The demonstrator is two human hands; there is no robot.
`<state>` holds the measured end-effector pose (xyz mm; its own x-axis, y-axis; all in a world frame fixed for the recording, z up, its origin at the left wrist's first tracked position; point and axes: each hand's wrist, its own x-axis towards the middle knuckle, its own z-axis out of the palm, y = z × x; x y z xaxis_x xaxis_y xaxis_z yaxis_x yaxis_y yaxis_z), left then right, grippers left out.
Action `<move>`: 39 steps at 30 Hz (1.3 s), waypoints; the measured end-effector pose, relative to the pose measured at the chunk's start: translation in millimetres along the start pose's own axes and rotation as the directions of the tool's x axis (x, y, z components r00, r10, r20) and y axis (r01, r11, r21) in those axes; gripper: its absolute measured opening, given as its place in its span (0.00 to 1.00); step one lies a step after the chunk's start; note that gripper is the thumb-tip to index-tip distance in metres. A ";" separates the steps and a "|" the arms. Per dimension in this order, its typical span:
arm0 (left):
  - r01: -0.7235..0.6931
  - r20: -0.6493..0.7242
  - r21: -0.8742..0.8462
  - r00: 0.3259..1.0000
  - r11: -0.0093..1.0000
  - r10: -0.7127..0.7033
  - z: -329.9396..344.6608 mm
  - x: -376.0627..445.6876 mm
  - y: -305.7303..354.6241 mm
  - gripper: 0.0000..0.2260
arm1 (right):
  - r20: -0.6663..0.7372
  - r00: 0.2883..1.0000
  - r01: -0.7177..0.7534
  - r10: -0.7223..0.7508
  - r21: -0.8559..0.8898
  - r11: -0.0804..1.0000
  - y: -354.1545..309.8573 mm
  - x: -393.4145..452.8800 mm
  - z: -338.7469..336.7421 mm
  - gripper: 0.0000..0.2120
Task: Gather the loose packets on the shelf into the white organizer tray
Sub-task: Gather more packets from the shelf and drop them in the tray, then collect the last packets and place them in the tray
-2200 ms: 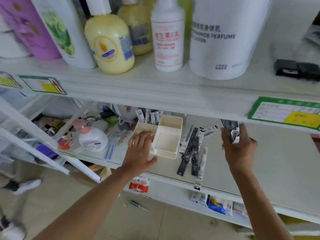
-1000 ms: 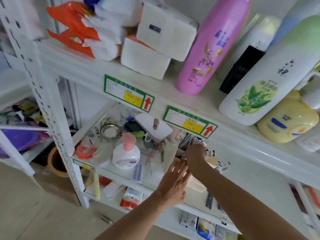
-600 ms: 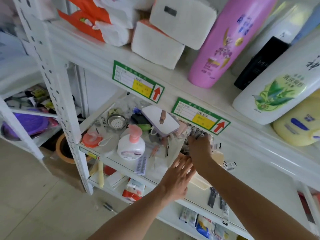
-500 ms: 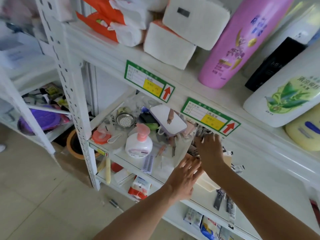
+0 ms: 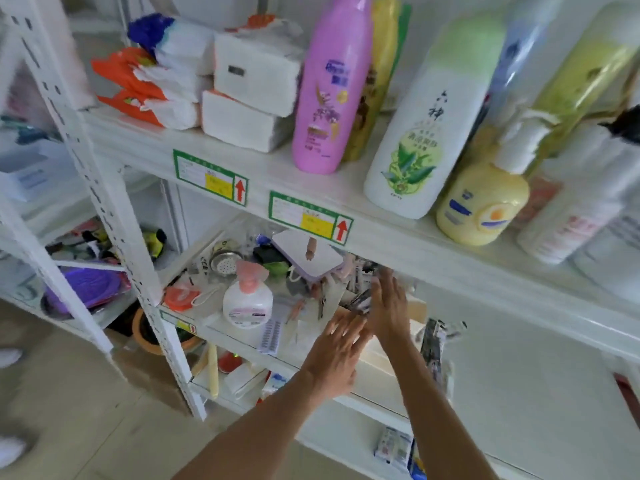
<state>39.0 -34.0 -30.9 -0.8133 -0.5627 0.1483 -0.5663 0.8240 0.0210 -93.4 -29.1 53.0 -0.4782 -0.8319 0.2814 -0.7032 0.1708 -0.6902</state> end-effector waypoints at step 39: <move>0.166 0.110 0.141 0.977 0.976 -0.182 19.2 10.2 28.2 0.29 | 0.295 0.844 -0.223 0.448 -0.566 0.794 197.9 58.5 -61.8 0.28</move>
<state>12.2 -17.7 -47.8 -0.7061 -0.7074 0.0323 -0.7068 0.7012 -0.0938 -293.0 -11.3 -25.9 -0.5634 -0.7813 -0.2686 -0.7489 0.6202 -0.2332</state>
